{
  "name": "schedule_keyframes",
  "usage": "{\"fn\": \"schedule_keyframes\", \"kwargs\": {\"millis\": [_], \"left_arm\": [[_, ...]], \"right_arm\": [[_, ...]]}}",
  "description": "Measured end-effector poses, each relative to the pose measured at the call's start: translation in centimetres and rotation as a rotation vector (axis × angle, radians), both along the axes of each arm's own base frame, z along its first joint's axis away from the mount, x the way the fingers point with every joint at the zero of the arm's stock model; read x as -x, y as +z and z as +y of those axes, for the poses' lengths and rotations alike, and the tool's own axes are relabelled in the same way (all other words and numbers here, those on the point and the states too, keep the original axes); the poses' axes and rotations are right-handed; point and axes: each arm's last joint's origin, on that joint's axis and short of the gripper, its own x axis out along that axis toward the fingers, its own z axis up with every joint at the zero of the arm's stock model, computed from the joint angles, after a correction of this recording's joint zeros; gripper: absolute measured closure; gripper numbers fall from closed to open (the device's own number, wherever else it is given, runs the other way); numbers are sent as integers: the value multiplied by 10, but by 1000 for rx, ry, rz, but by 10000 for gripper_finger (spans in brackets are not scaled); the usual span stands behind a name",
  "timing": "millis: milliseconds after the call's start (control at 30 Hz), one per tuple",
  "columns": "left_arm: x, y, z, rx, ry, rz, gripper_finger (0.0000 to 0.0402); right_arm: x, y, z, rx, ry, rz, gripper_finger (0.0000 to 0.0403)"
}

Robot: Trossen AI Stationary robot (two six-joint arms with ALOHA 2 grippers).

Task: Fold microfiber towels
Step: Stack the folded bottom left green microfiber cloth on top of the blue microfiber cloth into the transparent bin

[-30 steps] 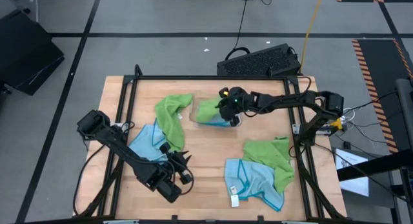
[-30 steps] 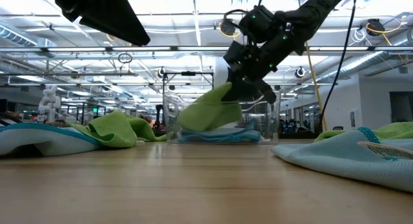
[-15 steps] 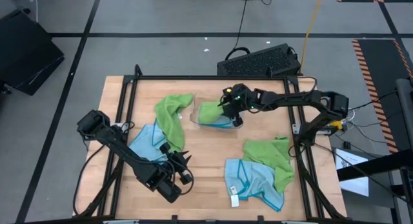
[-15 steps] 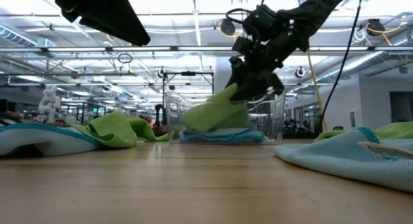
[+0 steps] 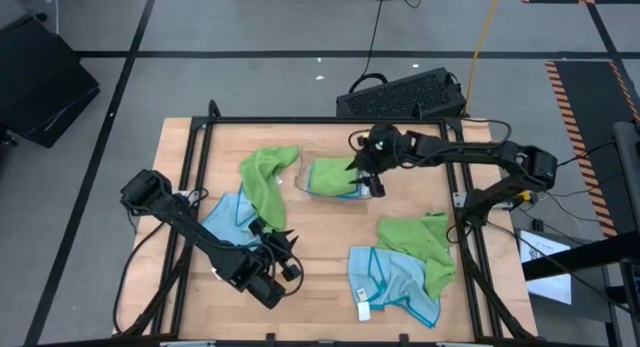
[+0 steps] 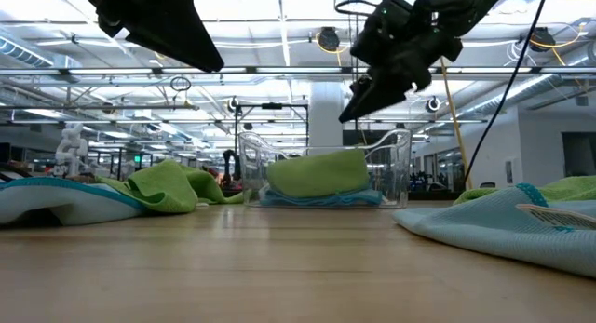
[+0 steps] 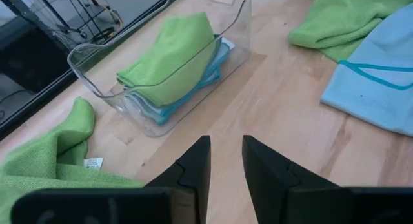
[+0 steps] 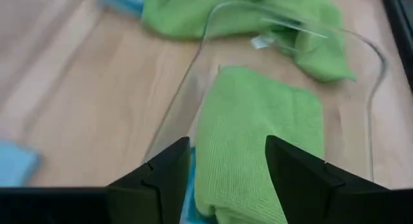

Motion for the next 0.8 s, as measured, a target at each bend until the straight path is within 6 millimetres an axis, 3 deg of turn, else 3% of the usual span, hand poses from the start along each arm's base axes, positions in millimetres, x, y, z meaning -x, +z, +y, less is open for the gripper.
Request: {"fn": "schedule_keyframes", "kwargs": {"millis": [200,333,567,800], "left_arm": [[-1,0,2,-12,-4,10,311],[-4,2,8,-44,-12,38,311],[-6,33,36,-69,-6,32,311],[-8,40,43,-71,-9,24,311]], "right_arm": [[-15,4,5,-177,-234,-76,251],[-23,3,7,-151,-303,-59,306],[-41,15,10,-172,-290,81,394],[-53,-15,10,-243,-272,189,397]]}}
